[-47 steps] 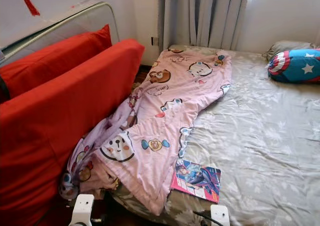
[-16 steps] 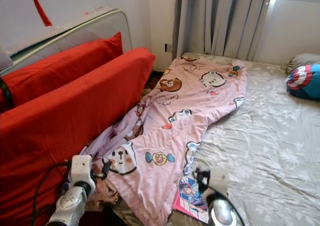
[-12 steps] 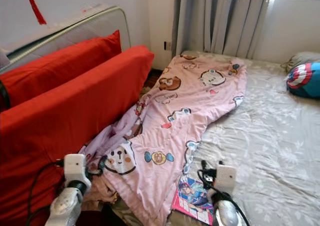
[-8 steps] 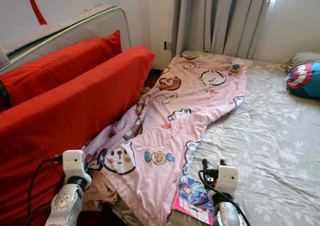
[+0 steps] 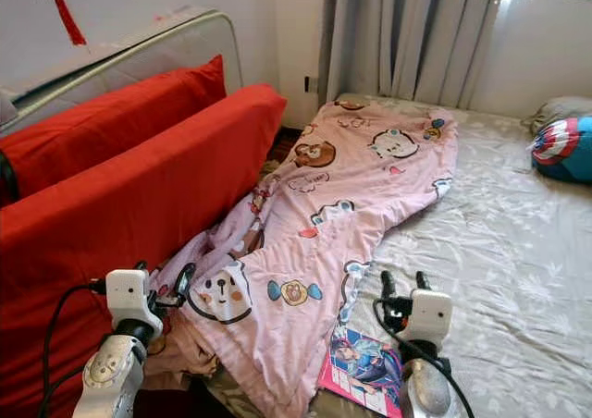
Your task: Clean up the room
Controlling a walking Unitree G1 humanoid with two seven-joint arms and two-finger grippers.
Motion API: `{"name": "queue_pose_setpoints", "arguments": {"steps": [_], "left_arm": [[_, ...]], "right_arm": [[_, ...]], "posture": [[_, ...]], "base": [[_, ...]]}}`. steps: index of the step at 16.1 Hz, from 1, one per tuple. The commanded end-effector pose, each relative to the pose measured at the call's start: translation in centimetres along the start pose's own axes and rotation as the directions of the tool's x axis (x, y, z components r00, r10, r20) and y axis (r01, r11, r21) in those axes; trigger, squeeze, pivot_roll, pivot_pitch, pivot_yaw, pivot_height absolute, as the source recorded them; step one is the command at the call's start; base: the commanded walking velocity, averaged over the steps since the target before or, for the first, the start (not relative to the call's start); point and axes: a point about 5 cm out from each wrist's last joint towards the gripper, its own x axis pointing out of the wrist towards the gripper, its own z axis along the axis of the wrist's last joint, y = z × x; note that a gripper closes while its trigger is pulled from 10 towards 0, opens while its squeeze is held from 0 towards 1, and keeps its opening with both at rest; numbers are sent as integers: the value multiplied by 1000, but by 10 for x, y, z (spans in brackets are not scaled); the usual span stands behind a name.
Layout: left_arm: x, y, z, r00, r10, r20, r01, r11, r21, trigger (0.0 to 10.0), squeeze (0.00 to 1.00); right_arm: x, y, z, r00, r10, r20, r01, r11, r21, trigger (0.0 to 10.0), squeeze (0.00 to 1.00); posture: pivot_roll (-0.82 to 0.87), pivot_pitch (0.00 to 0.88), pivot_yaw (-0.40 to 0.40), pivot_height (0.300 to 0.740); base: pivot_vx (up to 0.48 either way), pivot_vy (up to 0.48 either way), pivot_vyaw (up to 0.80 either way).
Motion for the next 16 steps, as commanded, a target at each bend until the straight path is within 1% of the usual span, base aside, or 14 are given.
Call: {"name": "queue_pose_setpoints", "arguments": {"steps": [1,3,7,9,11,14,16], "left_arm": [[4,2,5,1000,11,12,-11,1000,-11,10000,0],[5,1,8,1000,18,9,-18,1000,-22,10000,0],[6,-2,10,1000,7,4,-7,1000,-26,10000,0],[6,-1,11,1000,14,3,-14,1000,-28,10000,0],[7,-1,12,1000,16,-2,-16,999,-27,10000,0],[6,1,13,1000,18,-8,-19,1000,-21,10000,0],[5,1,11,1000,20,-17,-20,1000,-19,10000,0]], "right_arm": [[-1,2,1,1000,15,-4,-15,1000,-6,10000,0],[-4,4,2,1000,27,-8,-27,1000,-10,10000,0],[-5,4,2,1000,-6,-25,6,1000,-3,10000,0],[-6,2,-1,998,-28,-55,27,1000,-11,10000,0],[-6,2,-4,995,-38,-88,36,999,-21,10000,0],[-6,5,1,998,-37,-58,37,999,-3,10000,0],[-3,9,2,998,-25,-64,24,1000,-18,10000,0]], "posture": [[-126,0,30,740],[-128,0,31,740],[-124,0,22,740],[-114,0,16,740],[-108,0,12,725],[-109,0,11,720],[-113,0,9,720]], "base": [[0,0,0],[0,0,0],[0,0,0],[0,0,0],[0,0,0],[0,0,0],[0,0,0]]}}
